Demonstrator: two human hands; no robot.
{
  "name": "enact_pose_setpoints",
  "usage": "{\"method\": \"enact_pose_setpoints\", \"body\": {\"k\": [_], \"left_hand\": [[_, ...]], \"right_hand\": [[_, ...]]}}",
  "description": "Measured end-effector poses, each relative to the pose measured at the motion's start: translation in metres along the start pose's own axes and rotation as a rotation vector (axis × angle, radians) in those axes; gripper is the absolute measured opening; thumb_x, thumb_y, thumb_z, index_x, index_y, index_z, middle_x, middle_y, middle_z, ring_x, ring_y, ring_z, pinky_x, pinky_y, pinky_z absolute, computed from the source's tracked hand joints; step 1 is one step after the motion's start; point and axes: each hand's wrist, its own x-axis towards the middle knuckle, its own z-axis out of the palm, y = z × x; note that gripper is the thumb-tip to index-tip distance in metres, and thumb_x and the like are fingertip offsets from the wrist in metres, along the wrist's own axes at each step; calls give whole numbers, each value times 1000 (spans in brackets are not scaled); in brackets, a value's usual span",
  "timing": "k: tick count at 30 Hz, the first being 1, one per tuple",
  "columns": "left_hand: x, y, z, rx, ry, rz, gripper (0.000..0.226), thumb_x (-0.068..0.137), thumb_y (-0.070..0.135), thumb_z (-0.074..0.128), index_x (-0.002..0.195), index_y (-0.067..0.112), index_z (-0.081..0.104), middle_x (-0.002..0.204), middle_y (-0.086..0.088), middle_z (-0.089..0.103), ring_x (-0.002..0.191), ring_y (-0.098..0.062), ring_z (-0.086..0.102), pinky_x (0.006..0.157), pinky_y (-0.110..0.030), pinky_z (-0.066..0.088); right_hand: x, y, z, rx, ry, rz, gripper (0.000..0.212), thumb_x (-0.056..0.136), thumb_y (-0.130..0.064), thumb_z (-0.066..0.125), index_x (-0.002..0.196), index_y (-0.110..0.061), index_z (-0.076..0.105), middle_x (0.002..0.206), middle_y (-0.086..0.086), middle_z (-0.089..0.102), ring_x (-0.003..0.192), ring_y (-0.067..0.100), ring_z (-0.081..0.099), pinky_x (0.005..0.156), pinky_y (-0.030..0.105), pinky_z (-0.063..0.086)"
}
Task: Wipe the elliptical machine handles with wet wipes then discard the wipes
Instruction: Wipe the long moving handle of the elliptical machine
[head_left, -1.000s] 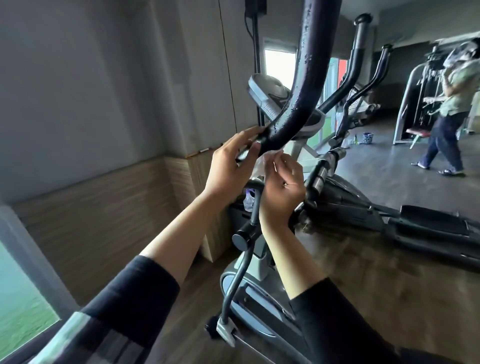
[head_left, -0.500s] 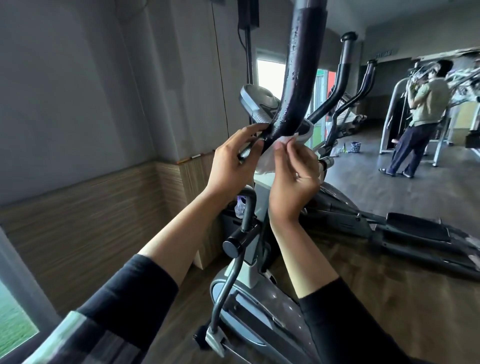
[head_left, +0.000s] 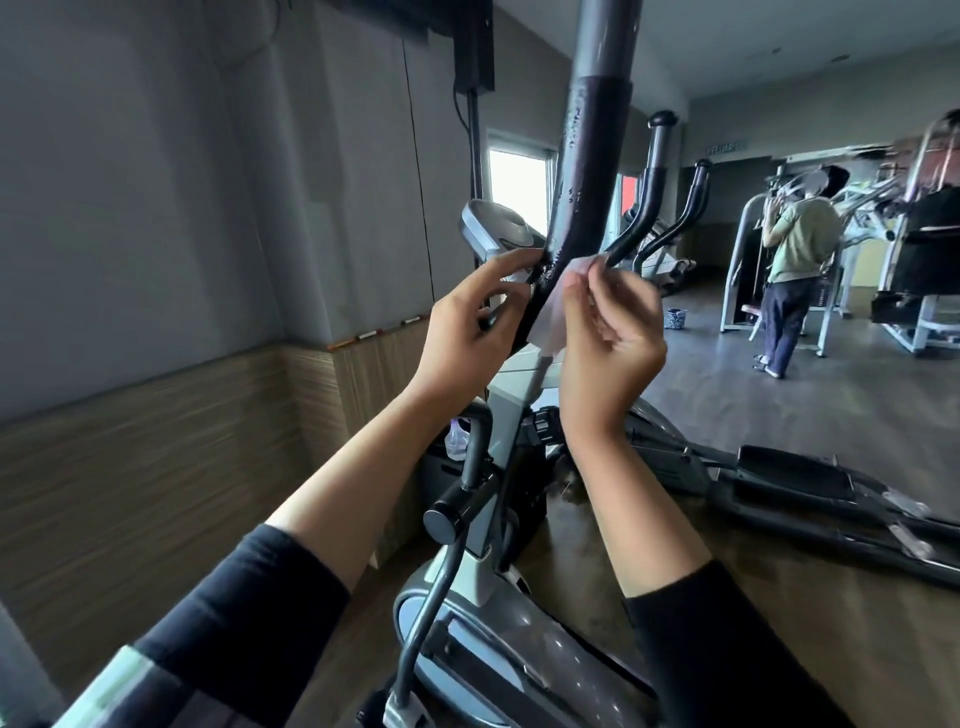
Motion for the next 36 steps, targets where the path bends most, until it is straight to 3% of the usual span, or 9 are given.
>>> {"method": "enact_pose_setpoints", "body": {"k": [3, 6, 10, 14, 23, 27, 30, 32, 36], "left_hand": [[7, 10, 1, -38, -10, 5, 34, 94, 1, 50, 118, 22, 61, 96, 15, 64, 86, 8, 60, 77, -10, 48], [13, 17, 4, -72, -6, 8, 32, 94, 3, 51, 119, 20, 60, 102, 20, 63, 85, 8, 60, 72, -6, 43], [15, 17, 9, -130, -5, -13, 31, 95, 4, 51, 120, 22, 59, 108, 21, 61, 88, 4, 60, 71, -7, 43], [22, 20, 10, -176, 9, 3, 32, 95, 4, 50, 119, 24, 59, 107, 21, 61, 88, 0, 62, 84, -12, 46], [41, 26, 13, -266, 8, 89, 36, 97, -4, 45, 131, 6, 52, 123, 4, 59, 96, 16, 56, 82, -5, 42], [52, 24, 18, -317, -12, 101, 40, 98, 0, 42, 131, 22, 49, 123, 23, 55, 95, 4, 61, 83, -8, 43], [64, 21, 20, -328, 10, 142, 41, 99, 4, 41, 134, 24, 47, 133, 15, 53, 108, -6, 60, 93, -19, 45], [70, 18, 22, -335, 14, 191, 41, 99, 4, 39, 137, 18, 46, 137, 8, 51, 124, -8, 53, 101, -24, 43], [78, 15, 27, -387, 15, 223, 40, 99, 1, 36, 135, 18, 43, 133, 7, 52, 117, -2, 56, 97, -26, 46]], "right_hand": [[27, -9, 10, 5, 17, -31, 21, 82, -6, 68, 102, -1, 69, 95, 1, 60, 87, 15, 62, 78, 36, 54], [40, -10, 12, -8, 3, -47, 21, 81, -7, 69, 101, -1, 70, 95, 0, 62, 87, 14, 63, 78, 40, 55], [23, -2, -2, -83, -82, -105, 23, 83, -2, 68, 106, 0, 68, 101, 9, 63, 93, 18, 63, 82, 34, 53], [39, -13, 9, -89, -33, -138, 22, 81, -6, 69, 103, -1, 69, 96, 2, 62, 88, 14, 63, 75, 37, 55], [56, -14, 6, -170, -135, -177, 24, 84, -9, 69, 107, -2, 68, 102, 9, 63, 89, 23, 65, 75, 41, 55], [74, -19, 18, -117, -103, -202, 23, 83, -9, 69, 106, -3, 67, 96, 8, 62, 83, 11, 62, 72, 27, 52], [96, -24, 32, -48, -79, -195, 24, 83, -8, 69, 107, -8, 65, 93, 7, 61, 76, 0, 57, 69, 20, 47], [100, -19, 31, -43, -73, -218, 23, 84, -9, 69, 106, -6, 67, 93, 8, 62, 75, 3, 56, 68, 23, 47], [83, -6, 19, -65, -101, -241, 23, 84, -7, 69, 105, 2, 68, 94, 12, 62, 81, 10, 58, 72, 30, 50]]}}
